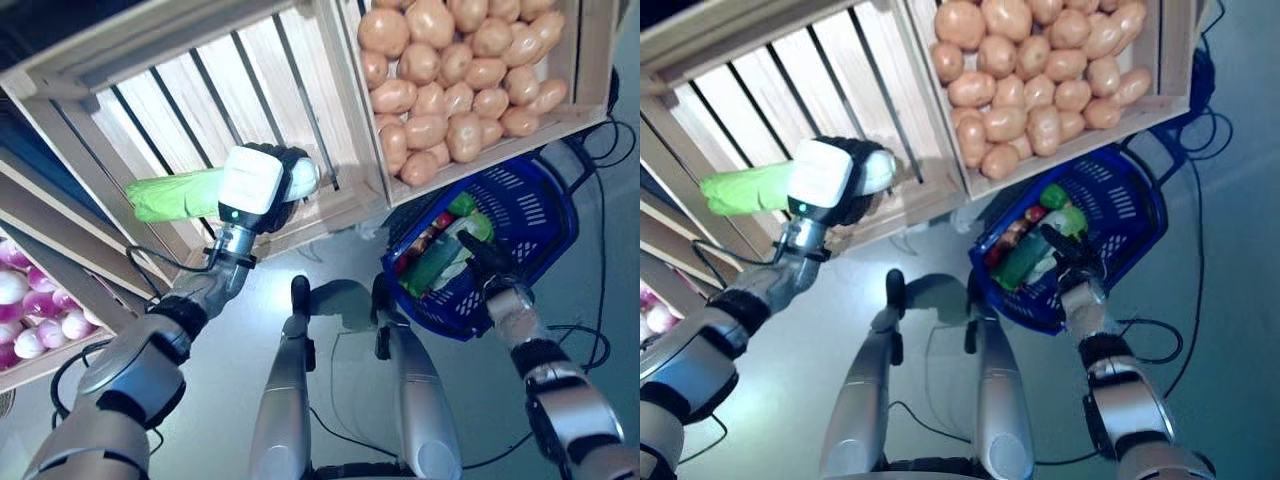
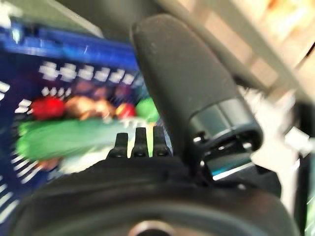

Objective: Put vegetables into the basket

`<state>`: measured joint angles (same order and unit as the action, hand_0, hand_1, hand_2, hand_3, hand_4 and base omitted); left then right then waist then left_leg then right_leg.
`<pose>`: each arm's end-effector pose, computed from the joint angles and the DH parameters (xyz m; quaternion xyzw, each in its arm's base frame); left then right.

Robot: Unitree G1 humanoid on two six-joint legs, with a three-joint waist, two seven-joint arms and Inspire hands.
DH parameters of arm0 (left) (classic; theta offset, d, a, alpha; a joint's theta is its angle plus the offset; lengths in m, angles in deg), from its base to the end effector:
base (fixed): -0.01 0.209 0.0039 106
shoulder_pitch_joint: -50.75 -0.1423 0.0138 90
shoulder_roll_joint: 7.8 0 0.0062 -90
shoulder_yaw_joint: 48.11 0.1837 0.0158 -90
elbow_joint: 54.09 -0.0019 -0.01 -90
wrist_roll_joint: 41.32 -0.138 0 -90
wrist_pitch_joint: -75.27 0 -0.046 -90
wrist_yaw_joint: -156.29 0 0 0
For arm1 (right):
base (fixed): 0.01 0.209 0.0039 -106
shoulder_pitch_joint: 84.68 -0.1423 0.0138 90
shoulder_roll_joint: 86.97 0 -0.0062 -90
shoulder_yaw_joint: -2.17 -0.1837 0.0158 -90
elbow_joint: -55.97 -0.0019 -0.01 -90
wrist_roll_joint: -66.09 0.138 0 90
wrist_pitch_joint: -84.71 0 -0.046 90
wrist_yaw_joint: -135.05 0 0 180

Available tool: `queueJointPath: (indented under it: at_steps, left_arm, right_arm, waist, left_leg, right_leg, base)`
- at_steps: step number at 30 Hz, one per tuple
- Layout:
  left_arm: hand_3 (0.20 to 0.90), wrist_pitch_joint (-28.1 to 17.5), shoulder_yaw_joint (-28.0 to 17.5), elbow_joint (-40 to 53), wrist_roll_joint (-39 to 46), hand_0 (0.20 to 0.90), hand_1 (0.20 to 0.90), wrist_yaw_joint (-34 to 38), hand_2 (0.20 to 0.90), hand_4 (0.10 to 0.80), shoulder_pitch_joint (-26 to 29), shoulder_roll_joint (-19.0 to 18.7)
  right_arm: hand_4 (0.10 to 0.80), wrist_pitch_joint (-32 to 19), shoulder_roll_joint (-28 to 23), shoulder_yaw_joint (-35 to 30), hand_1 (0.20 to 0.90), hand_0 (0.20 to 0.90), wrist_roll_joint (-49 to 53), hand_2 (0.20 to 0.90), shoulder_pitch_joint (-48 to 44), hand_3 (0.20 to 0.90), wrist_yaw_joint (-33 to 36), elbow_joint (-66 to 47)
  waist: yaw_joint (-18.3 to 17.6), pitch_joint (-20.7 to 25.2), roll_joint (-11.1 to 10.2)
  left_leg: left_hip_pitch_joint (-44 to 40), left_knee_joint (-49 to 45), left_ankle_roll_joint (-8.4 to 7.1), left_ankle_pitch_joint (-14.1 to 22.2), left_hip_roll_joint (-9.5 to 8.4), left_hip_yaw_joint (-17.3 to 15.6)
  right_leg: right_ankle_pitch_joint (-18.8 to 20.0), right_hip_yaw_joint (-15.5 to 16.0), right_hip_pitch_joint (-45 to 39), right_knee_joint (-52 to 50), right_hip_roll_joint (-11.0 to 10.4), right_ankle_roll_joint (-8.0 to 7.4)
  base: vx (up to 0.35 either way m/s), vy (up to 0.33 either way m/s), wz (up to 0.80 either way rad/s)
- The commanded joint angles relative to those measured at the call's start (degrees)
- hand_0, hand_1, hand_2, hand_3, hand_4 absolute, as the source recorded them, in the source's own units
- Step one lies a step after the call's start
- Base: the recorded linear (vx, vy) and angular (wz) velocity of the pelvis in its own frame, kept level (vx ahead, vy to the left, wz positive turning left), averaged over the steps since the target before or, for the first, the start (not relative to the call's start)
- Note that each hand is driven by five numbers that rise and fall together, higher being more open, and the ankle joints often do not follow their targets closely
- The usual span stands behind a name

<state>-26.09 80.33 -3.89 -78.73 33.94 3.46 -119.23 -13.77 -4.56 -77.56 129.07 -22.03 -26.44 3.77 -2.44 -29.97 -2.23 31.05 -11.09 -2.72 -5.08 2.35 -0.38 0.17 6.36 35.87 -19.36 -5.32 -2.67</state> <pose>0.3150 0.2047 0.0995 0.5956 -0.3889 0.1461 0.6875 0.2866 -0.2191 0.0554 0.2876 0.0766 -0.2052 0.9324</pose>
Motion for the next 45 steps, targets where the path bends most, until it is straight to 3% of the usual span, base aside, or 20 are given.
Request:
queueJointPath:
  at_steps: [1,2,3,7,10,12,15,17,25,32,38,45]
  left_arm:
    - [0.300,-5.01,-10.96,10.86,0.62,0.300,0.300,9.63,0.300,0.400,-7.60,-1.56]
    - [0.300,-6.14,-13.24,13.24,-0.21,0.300,0.300,10.66,0.300,0.400,-10.77,-1.14]
    - [0.300,-8.74,-18.63,18.35,-0.39,0.300,0.300,10.67,0.300,0.400,-17.56,0.10]
    - [0.300,-16.57,-28.98,27.28,3.54,0.300,0.300,7.03,0.300,0.400,-28.41,2.68]
    - [0.300,-24.00,-33.65,33.15,24.72,0.300,0.300,-8.92,0.300,0.400,-32.90,6.53]
    - [0.300,-26.13,-34.91,38.27,36.90,0.300,0.300,-21.88,0.300,0.400,-35.66,10.16]
    - [0.300,-25.45,-33.88,44.50,49.60,0.300,0.300,-34.46,0.300,0.400,-37.63,12.82]
    - [0.300,-21.85,-32.08,47.78,60.46,0.300,0.300,-44.11,0.300,0.400,-37.95,14.47]
    - [0.300,-14.70,-25.79,49.54,74.92,0.300,0.300,-59.25,0.300,0.400,-36.49,15.02]
    - [0.300,-11.99,-21.66,50.90,78.58,0.300,0.300,-65.15,0.300,0.400,-36.07,14.01]
    - [0.300,-12.16,-20.22,50.43,80.76,0.300,0.300,-67.72,0.300,0.400,-34.87,12.98]
    - [0.300,-12.31,-20.37,51.49,83.37,0.300,0.300,-70.64,0.300,0.400,-35.38,12.49]
  right_arm:
    - [0.800,-8.82,-0.57,-1.68,0.900,0.900,-10.67,0.900,9.67,0.900,2.41,-10.99]
    - [0.800,-9.79,-0.26,-2.30,0.900,0.900,-12.95,0.900,12.28,0.900,1.81,-13.03]
    - [0.800,-10.78,0.35,-4.02,0.900,0.900,-17.56,0.900,17.50,0.900,0.73,-17.73]
    - [0.800,-9.78,1.26,-8.31,0.900,0.900,-24.47,0.900,23.68,0.900,-1.95,-26.53]
    - [0.800,-9.21,1.52,-10.16,0.900,0.900,-29.24,0.900,25.67,0.900,-2.08,-32.38]
    - [0.800,-9.48,1.92,-11.16,0.900,0.900,-33.07,0.900,27.04,0.900,-3.26,-36.73]
    - [0.800,-8.48,1.90,-10.96,0.900,0.900,-34.79,0.900,27.76,0.900,-6.69,-42.21]
    - [0.800,-7.91,0.52,-10.41,0.900,0.900,-34.72,0.900,28.07,0.900,-11.55,-44.96]
    - [0.800,-3.99,-2.93,-5.92,0.900,0.900,-23.41,0.900,27.31,0.900,-29.79,-49.37]
    - [0.800,4.38,-3.96,-0.92,0.900,0.900,-15.76,0.900,26.76,0.900,-39.29,-50.42]
    - [0.800,11.19,-4.30,2.73,0.900,0.900,-7.12,0.900,25.70,0.900,-42.80,-48.46]
    - [0.800,17.14,-4.37,4.99,0.900,0.900,-4.70,0.900,26.98,0.900,-46.49,-46.98]
  waist:
    - [0.70,5.18,0.09]
    - [0.72,5.97,0.16]
    - [0.95,7.57,0.23]
    - [1.12,11.81,0.97]
    - [1.33,14.54,1.54]
    - [1.74,16.56,1.63]
    - [2.40,18.74,1.55]
    - [2.68,20.58,1.30]
    - [3.07,24.63,0.69]
    - [3.37,26.90,0.04]
    - [3.87,27.84,-0.17]
    - [3.97,28.98,-0.22]
  left_leg:
    - [-1.51,1.16,-1.71,1.39,-0.79,-1.37]
    - [-2.48,2.17,-1.65,1.12,-0.74,-1.32]
    - [-5.28,4.17,-1.57,1.37,-0.50,-1.49]
    - [-10.87,8.85,-1.44,0.83,-0.16,-1.49]
    - [-15.38,11.73,-1.24,0.75,-0.30,-0.84]
    - [-18.27,13.20,-0.84,0.95,-0.52,-0.52]
    - [-21.38,14.16,-0.50,1.40,-0.69,-0.28]
    - [-23.69,14.68,-0.24,1.76,-0.66,-0.34]
    - [-28.85,15.69,0.39,3.09,-0.45,-1.02]
    - [-31.85,16.09,0.64,4.43,-0.32,-1.33]
    - [-33.34,16.09,0.64,5.12,-0.14,-1.19]
    - [-33.93,16.09,0.49,5.25,0.23,-1.23]
  right_leg:
    - [-0.10,2.37,-7.34,4.65,0.55,-1.01]
    - [0.32,2.49,-8.38,5.87,0.34,-1.21]
    - [0.40,2.71,-11.22,7.92,-0.22,-1.70]
    - [0.97,3.13,-17.05,12.41,-0.78,-2.14]
    - [1.09,3.44,-21.74,15.29,-0.93,-2.34]
    - [1.37,3.67,-24.87,17.12,-1.05,-2.59]
    - [1.70,4.05,-28.11,18.41,-1.28,-2.96]
    - [2.13,4.30,-30.36,19.40,-1.50,-3.24]
    - [2.88,4.47,-35.25,21.58,-2.05,-3.86]
    - [2.83,4.58,-38.14,22.91,-2.30,-4.22]
    - [2.54,4.91,-39.83,23.33,-2.44,-4.25]
    - [2.54,4.91,-40.51,23.67,-2.44,-4.18]
  base:
    - [0.129,0.018,-0.04]
    - [0.192,0.027,-0.04]
    - [0.206,0.034,-0.03]
    - [0.213,0.058,-0.03]
    - [0.177,0.044,0.01]
    - [0.175,0.021,0.15]
    - [0.159,0.004,0.09]
    - [0.180,-0.006,0.02]
    - [0.096,-0.003,0.06]
    - [0.075,-0.025,0.00]
    - [0.011,-0.010,0.00]
    - [0.000,0.000,0.00]
